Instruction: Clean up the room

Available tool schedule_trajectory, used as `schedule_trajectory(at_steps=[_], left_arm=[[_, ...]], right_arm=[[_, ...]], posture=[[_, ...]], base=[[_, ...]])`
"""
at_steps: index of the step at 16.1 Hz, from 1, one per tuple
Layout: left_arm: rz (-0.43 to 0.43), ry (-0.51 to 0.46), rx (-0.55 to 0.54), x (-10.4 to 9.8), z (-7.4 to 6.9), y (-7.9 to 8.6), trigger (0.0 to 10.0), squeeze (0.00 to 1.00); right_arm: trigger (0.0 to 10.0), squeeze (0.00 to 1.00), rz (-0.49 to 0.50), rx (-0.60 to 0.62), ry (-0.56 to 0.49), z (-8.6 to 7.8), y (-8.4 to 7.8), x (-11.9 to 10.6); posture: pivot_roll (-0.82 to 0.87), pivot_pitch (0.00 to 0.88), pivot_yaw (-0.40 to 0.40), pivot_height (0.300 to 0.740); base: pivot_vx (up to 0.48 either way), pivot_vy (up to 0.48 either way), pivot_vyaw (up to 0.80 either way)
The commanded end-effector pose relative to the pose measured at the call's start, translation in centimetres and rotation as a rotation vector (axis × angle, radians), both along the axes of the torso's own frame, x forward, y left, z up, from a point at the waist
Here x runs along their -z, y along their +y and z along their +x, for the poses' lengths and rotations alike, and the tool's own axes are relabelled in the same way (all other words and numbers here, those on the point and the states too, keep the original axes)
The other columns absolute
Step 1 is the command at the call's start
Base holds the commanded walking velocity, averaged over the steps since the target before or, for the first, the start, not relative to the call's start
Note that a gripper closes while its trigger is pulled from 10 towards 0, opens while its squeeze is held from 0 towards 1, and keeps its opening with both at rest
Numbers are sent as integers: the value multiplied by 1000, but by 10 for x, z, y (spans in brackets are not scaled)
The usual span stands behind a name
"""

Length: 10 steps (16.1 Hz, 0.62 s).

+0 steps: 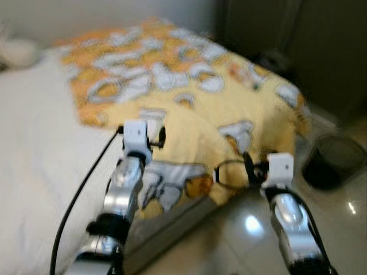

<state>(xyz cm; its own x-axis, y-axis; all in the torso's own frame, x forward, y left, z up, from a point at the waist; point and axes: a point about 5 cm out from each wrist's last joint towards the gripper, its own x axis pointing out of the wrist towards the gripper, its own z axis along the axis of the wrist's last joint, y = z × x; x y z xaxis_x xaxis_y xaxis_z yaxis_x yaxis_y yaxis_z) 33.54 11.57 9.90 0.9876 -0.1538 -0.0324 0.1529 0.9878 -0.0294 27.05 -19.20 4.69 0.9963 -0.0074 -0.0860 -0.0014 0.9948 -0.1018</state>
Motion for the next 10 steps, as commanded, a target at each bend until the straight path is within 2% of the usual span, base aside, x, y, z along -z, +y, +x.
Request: schedule_trajectory(at_steps=[1,4,7,8,9,10], left_arm=[[33,13,-16,4,-2,4,10000,0],[49,34,-26,7,-2,0,10000,0],[27,5,-41,3,-2,4,10000,0],[-20,-19,-51,0,-4,9,10000,0],[-20,-12,-54,1,-4,9,10000,0],[-11,-16,-47,0,-3,8,10000,0]], right_arm=[[10000,0,9,-7,-24,2,3,-5],[10000,0,13,-4,-28,1,4,-5],[10000,0,19,-2,-34,0,4,-5],[10000,0,19,0,-37,0,4,-6],[10000,0,20,4,-40,0,3,-7],[10000,0,21,5,-41,0,3,-7]], posture=[[-204,0,76,740],[-202,0,76,740],[-200,0,79,740],[-200,0,82,740],[-200,0,82,740],[-201,0,82,740]], base=[[0,0,0],[0,0,0],[0,0,0],[0,0,0],[0,0,0],[0,428,0]])
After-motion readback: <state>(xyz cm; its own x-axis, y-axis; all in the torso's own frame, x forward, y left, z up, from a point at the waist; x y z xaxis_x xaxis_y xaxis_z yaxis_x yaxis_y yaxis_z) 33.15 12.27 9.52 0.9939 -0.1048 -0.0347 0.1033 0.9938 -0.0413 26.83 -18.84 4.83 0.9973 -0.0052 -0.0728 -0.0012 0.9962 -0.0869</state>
